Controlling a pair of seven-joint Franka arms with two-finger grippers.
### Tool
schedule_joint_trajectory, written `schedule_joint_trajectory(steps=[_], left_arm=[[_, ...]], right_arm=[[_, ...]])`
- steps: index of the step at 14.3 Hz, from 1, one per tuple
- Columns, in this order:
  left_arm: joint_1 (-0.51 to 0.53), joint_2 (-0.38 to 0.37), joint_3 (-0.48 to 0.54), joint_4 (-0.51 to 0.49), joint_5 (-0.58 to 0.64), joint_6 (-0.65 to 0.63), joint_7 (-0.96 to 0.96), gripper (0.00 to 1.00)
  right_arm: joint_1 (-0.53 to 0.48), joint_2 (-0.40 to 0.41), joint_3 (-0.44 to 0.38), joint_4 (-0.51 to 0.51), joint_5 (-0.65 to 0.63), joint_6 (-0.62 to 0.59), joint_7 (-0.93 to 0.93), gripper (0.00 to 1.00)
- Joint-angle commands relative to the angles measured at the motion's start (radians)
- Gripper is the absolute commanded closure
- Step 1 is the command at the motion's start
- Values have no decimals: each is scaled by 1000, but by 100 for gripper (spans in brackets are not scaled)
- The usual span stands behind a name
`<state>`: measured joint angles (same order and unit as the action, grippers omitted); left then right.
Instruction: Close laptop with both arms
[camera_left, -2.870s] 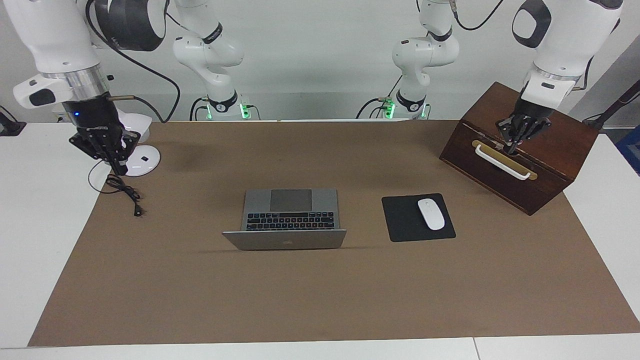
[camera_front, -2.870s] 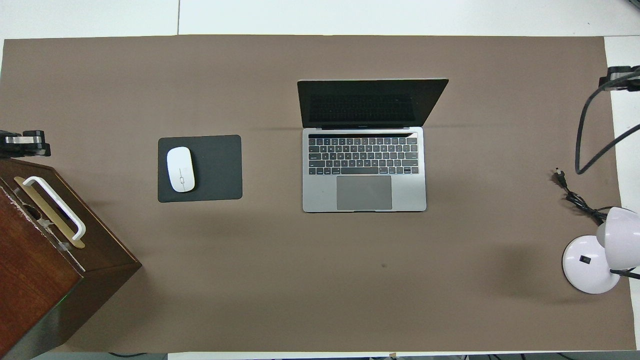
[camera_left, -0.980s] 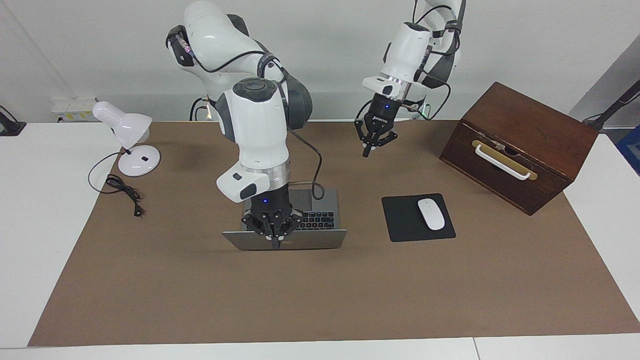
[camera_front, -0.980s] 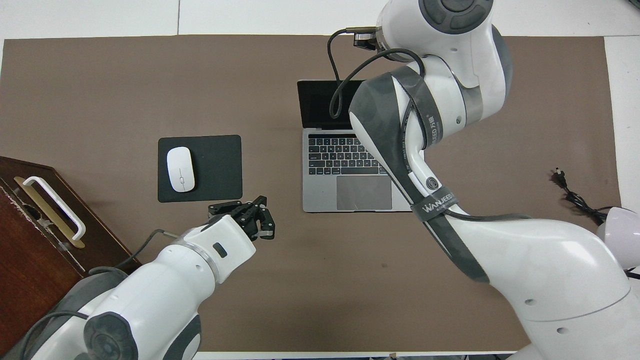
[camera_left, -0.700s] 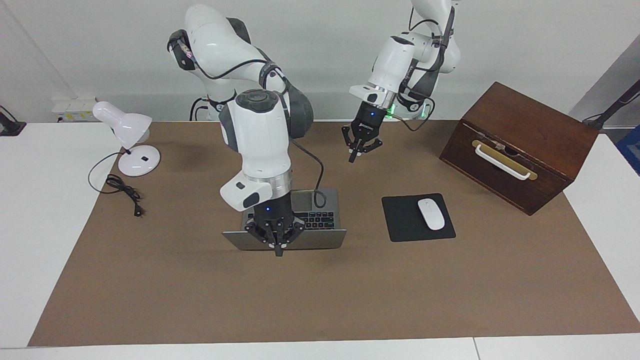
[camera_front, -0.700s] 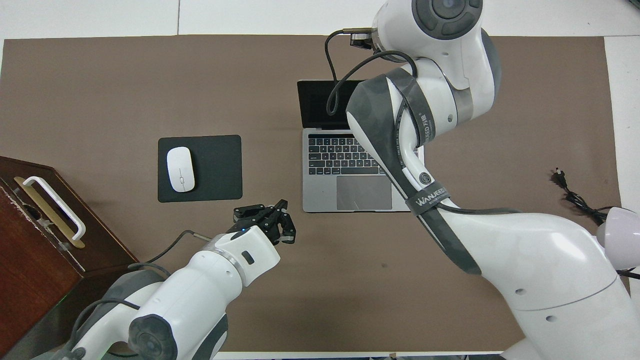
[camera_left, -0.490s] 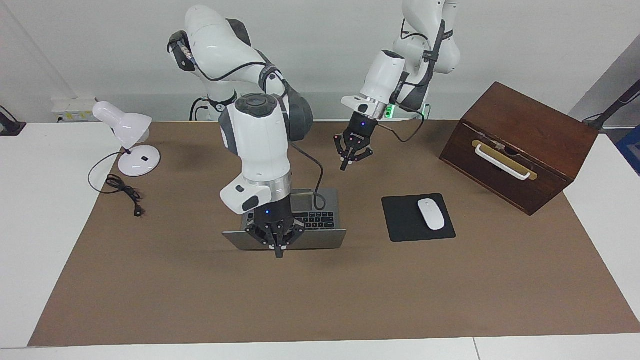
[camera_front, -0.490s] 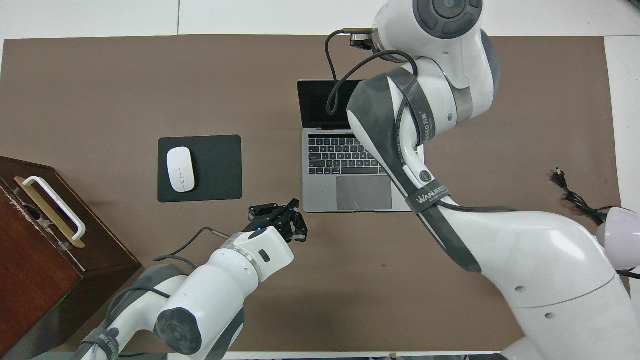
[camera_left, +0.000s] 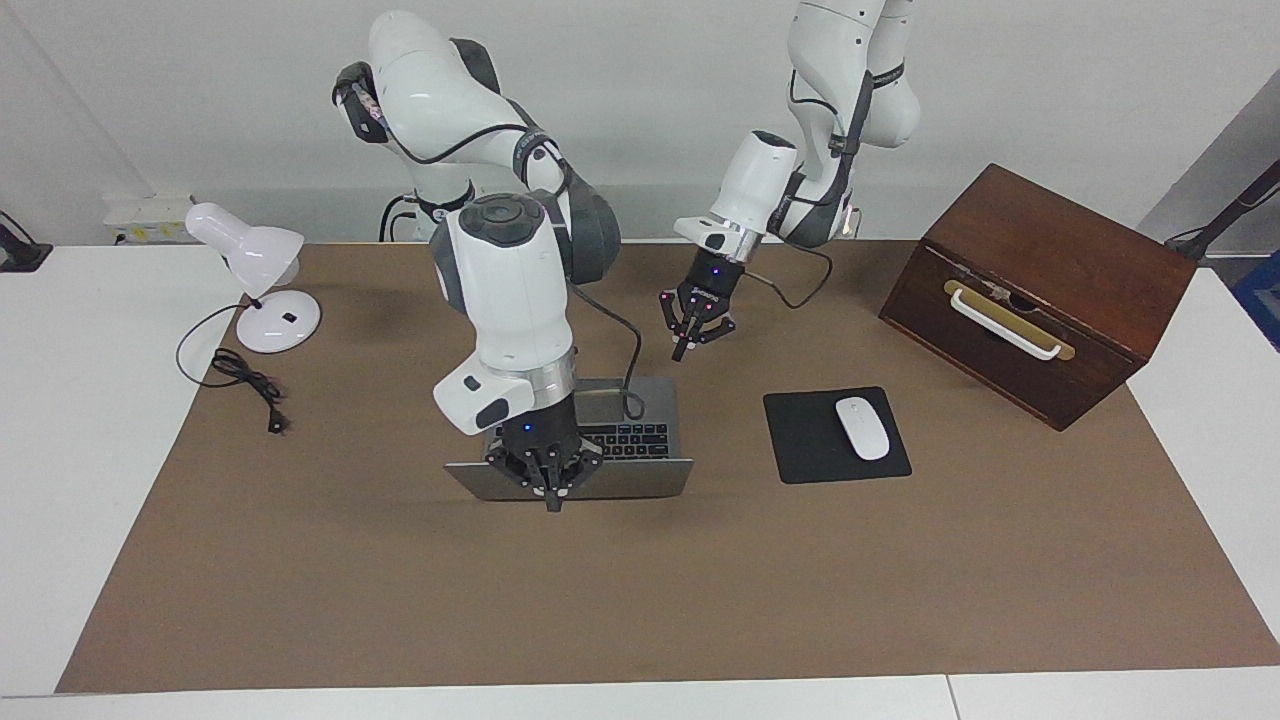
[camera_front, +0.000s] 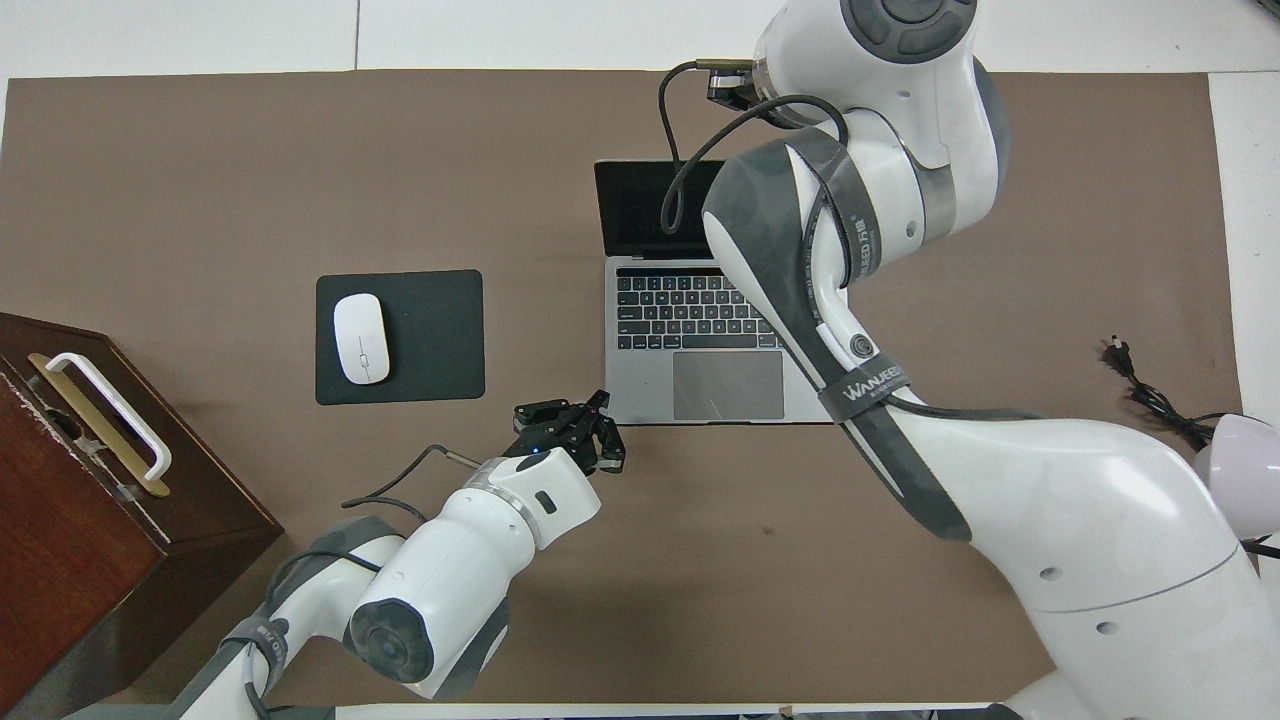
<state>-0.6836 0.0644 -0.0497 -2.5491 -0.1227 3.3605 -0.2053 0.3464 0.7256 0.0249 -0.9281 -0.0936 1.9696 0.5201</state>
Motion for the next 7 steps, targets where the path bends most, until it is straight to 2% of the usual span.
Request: schedule_joint_trajectory(steps=[1,7], left_arm=[[-30,127,19,44,-5,105,20,100],[-30,172,21,66,-5,112,23,100]], right_arm=[[-9,0,7,11,63,-17,15,100],[-23,-5,7,-3,89,-32,15,100]])
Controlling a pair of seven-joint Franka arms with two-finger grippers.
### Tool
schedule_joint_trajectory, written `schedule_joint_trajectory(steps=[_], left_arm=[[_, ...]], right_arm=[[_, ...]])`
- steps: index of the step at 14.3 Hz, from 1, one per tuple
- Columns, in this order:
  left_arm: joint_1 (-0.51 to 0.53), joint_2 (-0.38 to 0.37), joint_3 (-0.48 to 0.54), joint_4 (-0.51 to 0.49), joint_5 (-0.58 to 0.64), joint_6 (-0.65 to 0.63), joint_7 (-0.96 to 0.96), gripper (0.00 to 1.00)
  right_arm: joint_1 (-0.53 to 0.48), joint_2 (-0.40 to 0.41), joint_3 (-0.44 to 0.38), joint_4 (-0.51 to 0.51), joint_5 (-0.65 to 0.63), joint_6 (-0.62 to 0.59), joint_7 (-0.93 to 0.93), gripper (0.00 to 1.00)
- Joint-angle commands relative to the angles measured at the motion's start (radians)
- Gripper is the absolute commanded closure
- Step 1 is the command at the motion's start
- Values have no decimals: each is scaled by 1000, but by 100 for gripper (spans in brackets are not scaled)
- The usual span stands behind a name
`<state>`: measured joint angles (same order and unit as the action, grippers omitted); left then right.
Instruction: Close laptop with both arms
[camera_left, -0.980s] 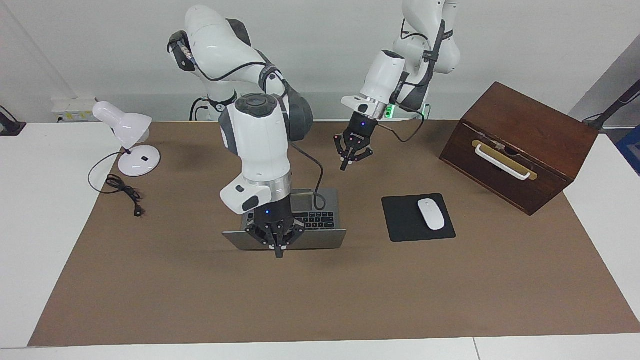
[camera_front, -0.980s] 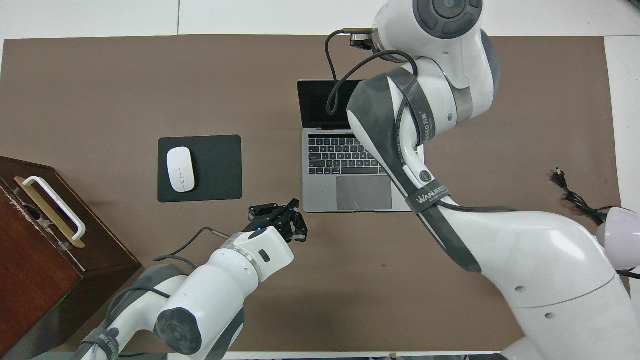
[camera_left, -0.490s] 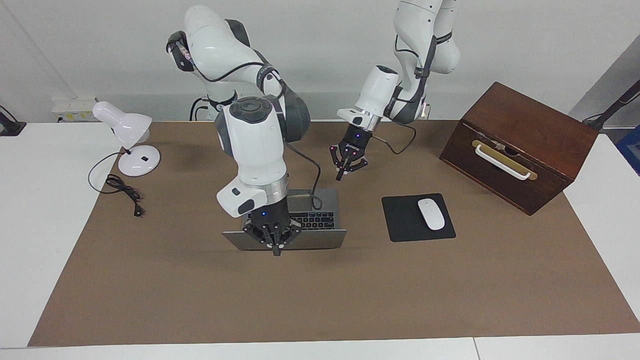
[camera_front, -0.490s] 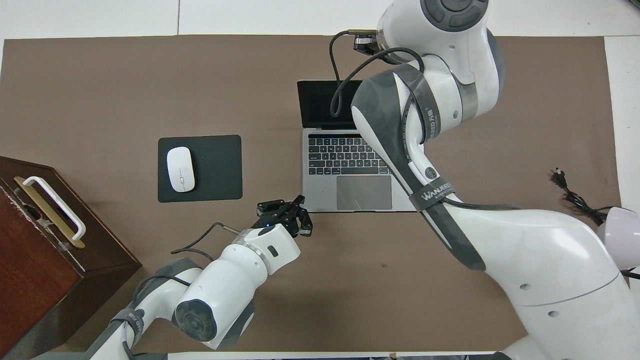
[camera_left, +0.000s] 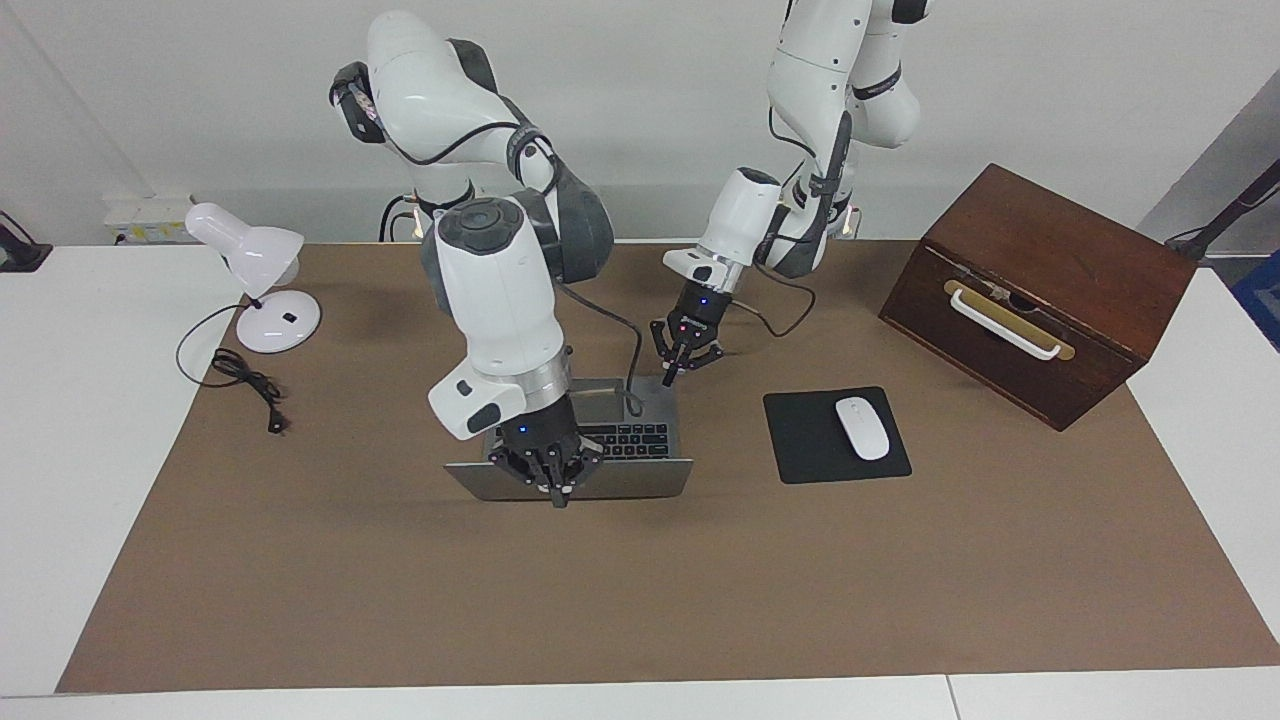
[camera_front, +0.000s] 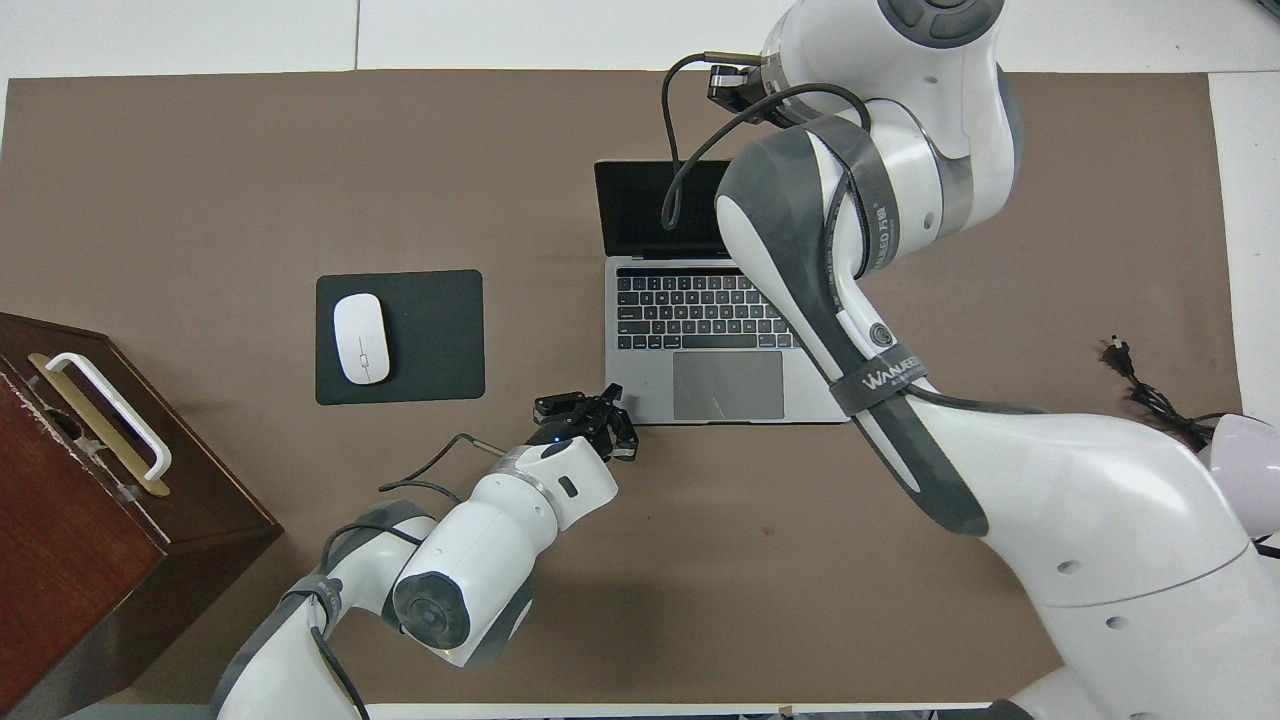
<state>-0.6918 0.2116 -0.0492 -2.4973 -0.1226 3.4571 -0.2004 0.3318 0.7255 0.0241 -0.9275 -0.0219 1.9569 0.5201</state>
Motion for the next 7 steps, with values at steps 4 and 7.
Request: schedule_joint_trajectory(steps=[4,7], left_arm=[[-21,51,20,12,-5,42,26,100],[-23,61,20,12,-5,43,30,100]], right_arm=[[-19,-18,8,-39,43,-20,15,100],[-26,-37,8,-74,69,-33,15,100]])
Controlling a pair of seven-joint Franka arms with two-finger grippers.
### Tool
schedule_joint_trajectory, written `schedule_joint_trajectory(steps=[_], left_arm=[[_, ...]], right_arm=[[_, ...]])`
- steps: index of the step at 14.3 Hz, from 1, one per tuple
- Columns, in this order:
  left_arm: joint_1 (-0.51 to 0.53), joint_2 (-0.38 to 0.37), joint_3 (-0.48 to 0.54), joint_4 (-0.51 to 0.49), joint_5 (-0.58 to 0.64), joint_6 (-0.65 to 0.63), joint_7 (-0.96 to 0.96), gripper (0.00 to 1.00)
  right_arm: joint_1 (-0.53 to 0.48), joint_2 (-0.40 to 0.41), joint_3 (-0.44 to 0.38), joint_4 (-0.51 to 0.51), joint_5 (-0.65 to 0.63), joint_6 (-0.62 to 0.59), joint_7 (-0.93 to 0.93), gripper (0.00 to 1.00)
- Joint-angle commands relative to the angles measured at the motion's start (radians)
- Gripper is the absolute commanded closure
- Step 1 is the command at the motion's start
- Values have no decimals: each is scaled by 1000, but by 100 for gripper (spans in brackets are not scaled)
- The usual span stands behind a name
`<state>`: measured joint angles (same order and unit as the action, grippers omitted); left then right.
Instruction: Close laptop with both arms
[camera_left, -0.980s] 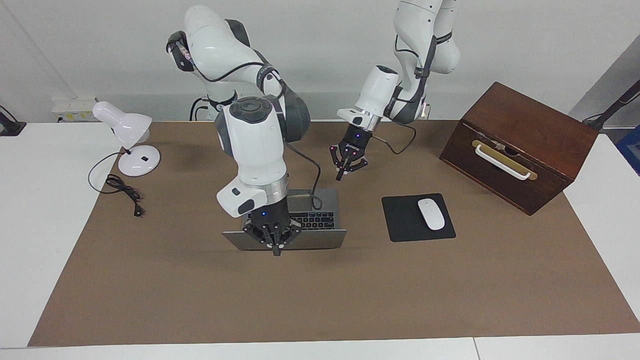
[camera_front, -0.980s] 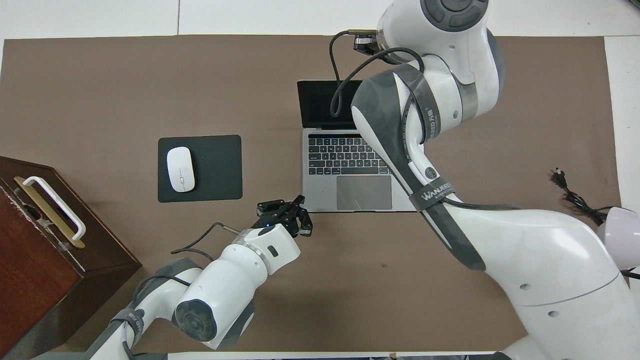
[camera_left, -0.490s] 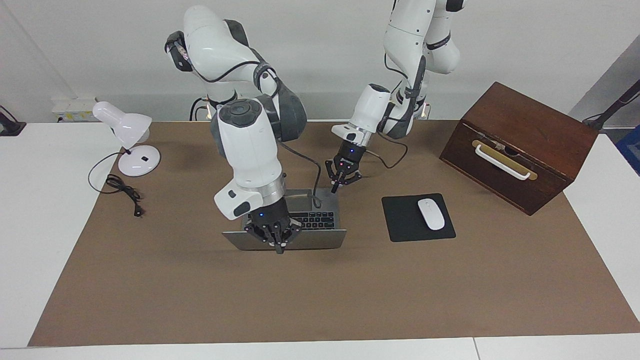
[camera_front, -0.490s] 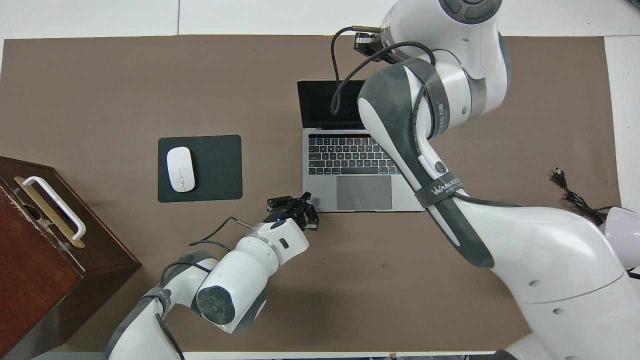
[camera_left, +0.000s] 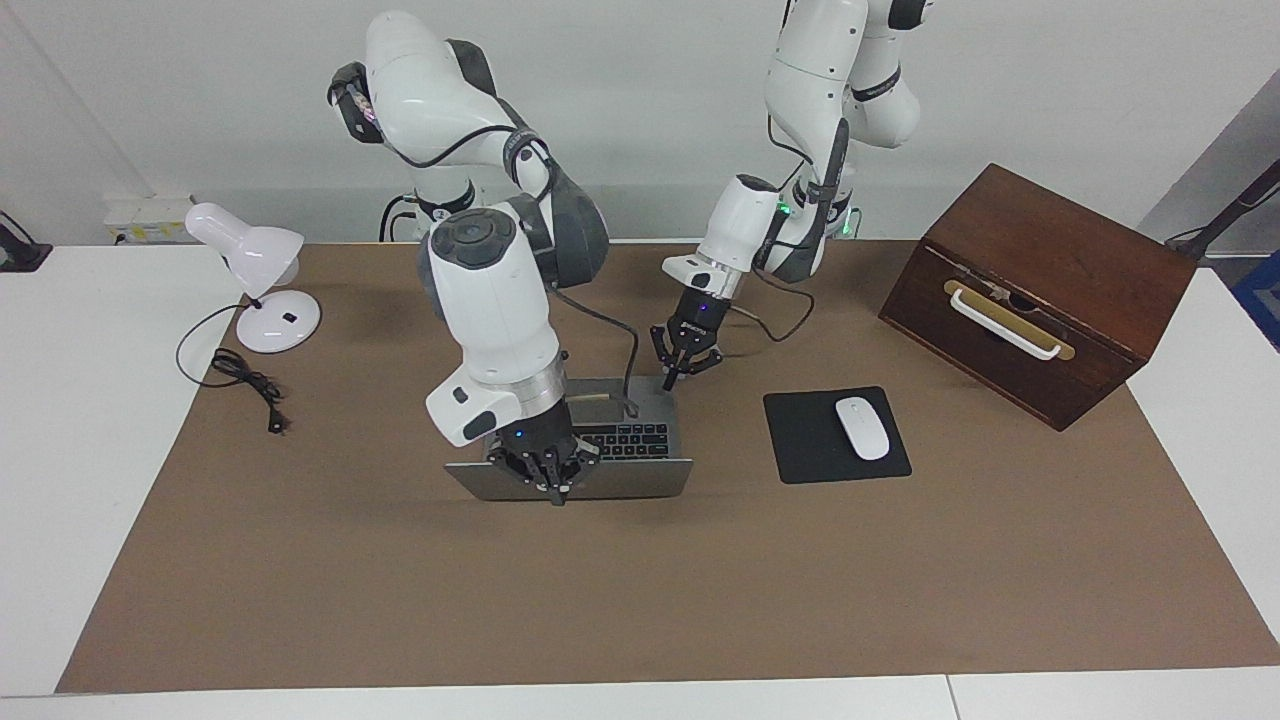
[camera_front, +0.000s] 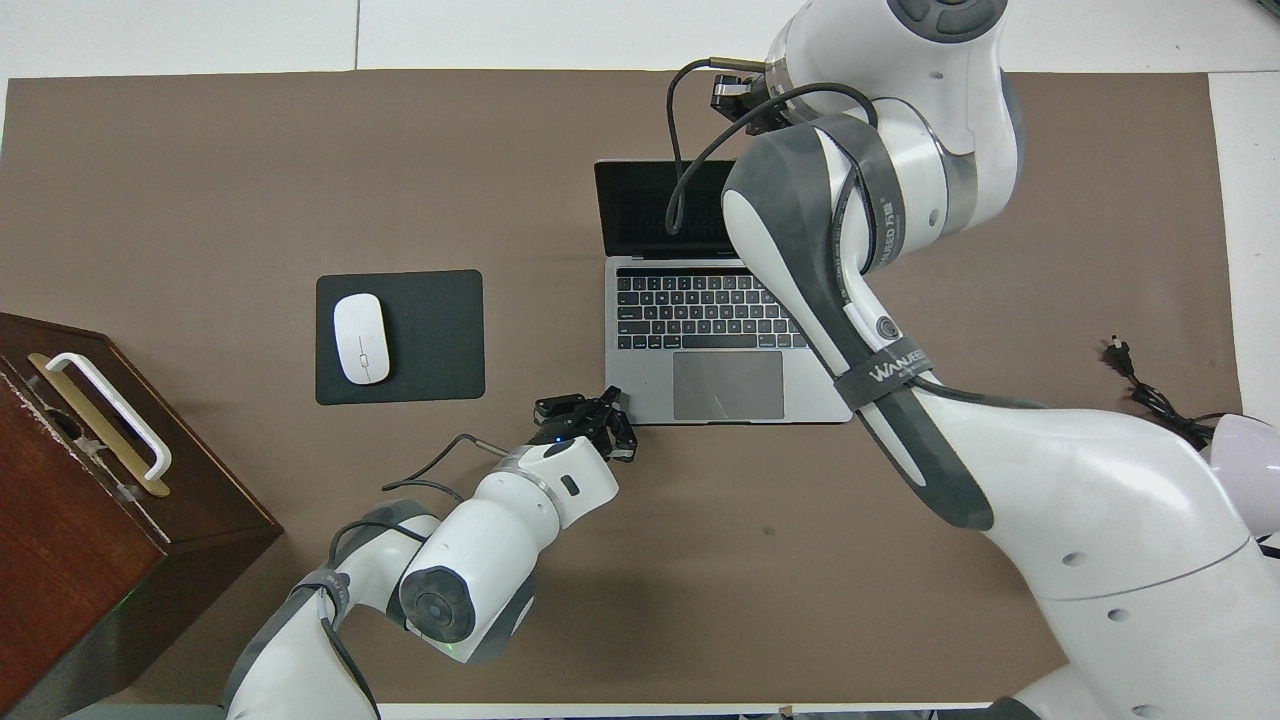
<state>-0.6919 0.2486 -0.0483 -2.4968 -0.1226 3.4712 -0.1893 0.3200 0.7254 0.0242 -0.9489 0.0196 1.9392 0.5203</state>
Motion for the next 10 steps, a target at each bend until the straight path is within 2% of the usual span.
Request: schedule_joint_trajectory(steps=[1,6,10], left_arm=[[-23,28,18,12,-5,29,21,100],[-35,29,18,12,-5,29,25,100],[-49,29,18,12,-5,29,27,100]], right_arm=[[-13,-46,8,-66,40,-34,15,100],[-16,-76,8,-96,154,-187,30,100],[-38,-144,8,-241,215,-204,29,100]])
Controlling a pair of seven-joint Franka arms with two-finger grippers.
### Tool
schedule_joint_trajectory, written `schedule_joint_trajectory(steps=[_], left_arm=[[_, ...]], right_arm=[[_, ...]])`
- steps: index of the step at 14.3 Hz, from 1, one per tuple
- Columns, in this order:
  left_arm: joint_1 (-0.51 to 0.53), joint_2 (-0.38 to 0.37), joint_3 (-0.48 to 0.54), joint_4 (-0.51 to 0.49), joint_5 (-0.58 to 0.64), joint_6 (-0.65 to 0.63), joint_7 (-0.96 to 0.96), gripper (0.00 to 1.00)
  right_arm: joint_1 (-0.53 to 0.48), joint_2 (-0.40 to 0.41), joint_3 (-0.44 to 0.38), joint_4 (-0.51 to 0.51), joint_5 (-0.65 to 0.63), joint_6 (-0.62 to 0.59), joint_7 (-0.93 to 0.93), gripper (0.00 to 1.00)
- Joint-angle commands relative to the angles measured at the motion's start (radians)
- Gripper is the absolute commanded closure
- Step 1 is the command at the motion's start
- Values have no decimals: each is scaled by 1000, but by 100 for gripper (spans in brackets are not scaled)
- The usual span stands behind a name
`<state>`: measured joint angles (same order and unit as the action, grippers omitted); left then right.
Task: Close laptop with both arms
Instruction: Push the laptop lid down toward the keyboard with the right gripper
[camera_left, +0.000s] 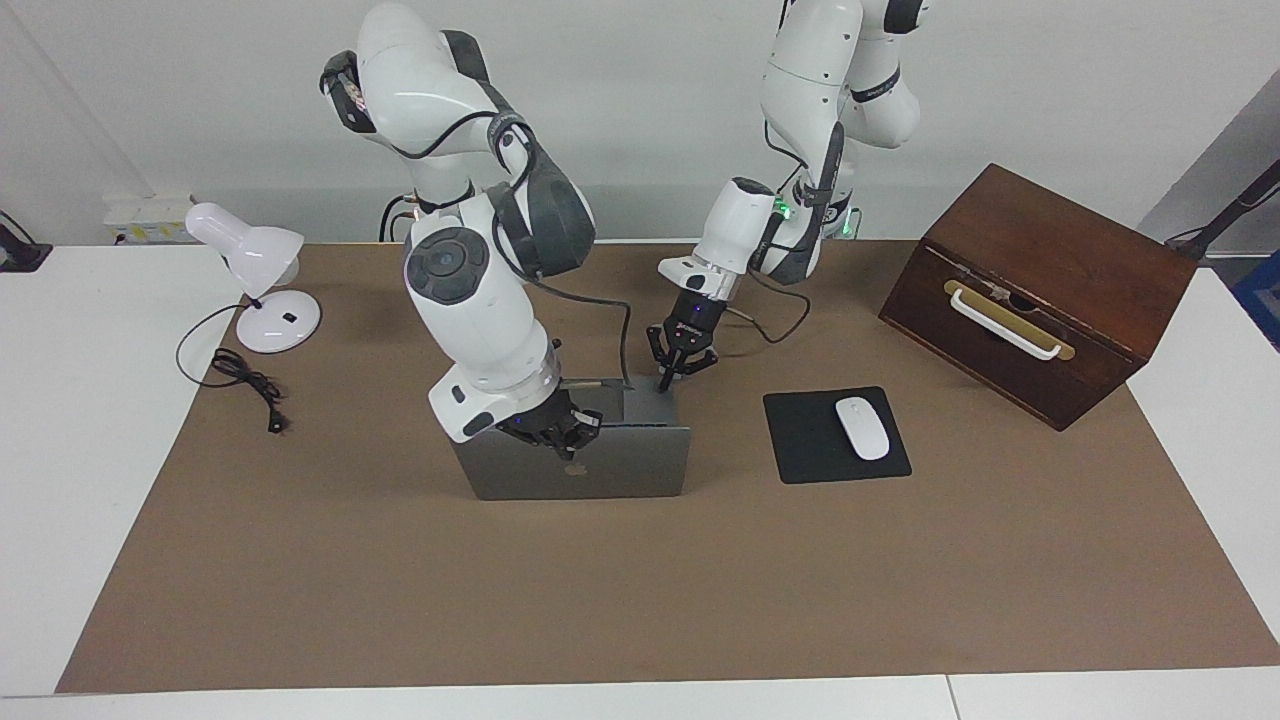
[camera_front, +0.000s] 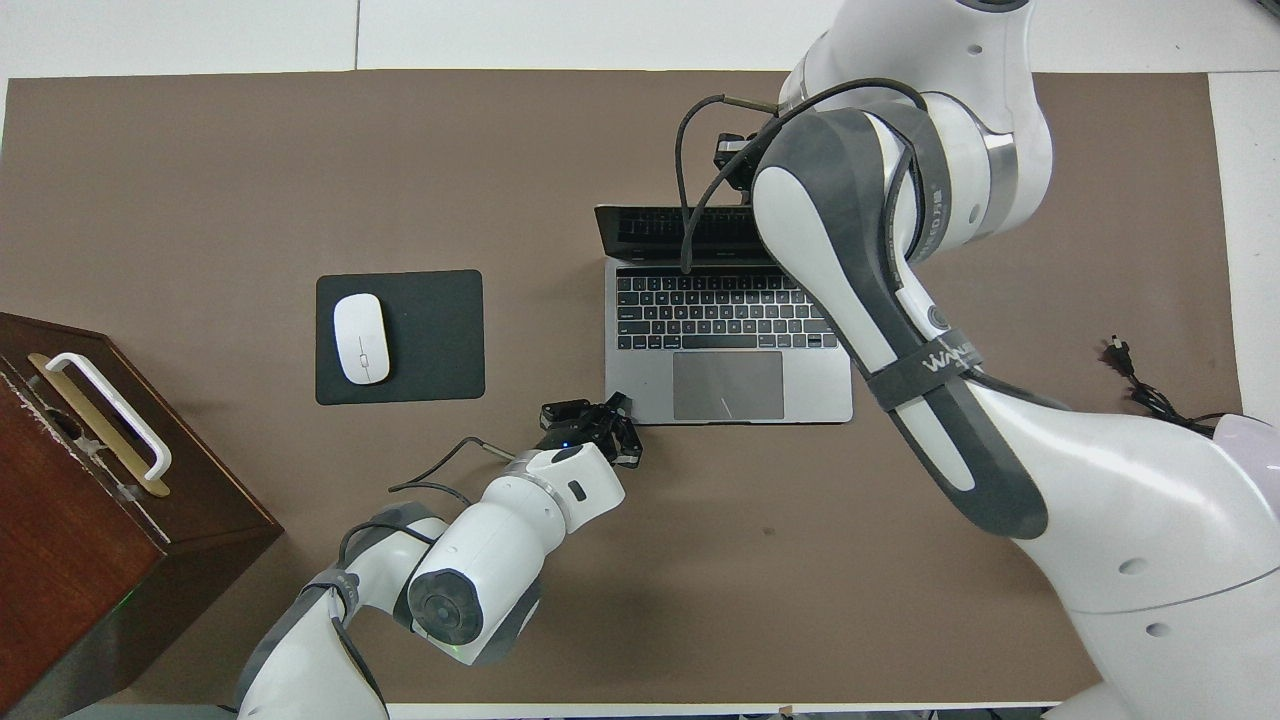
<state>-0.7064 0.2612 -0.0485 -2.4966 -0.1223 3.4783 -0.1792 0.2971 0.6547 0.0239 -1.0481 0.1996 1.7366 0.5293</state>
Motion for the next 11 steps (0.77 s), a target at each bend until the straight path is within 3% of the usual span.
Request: schedule_joint_trajectory(steps=[1,4,8,11], left_arm=[[-36,16,19,10,-5,22,18,100],[-38,26,19,10,-5,21,24,100],[-36,30,19,4,-5,21,49,100],[-33,30,19,4,-5,21,76,100]], right_arm=[[-13,-89,8,-174,35,-3,20,100],[-12,-142,8,-291,35,15,18,100],[-12,-216,10,-479,35,136,8,100],[-4,-207,8,-507,35,176,6,100]])
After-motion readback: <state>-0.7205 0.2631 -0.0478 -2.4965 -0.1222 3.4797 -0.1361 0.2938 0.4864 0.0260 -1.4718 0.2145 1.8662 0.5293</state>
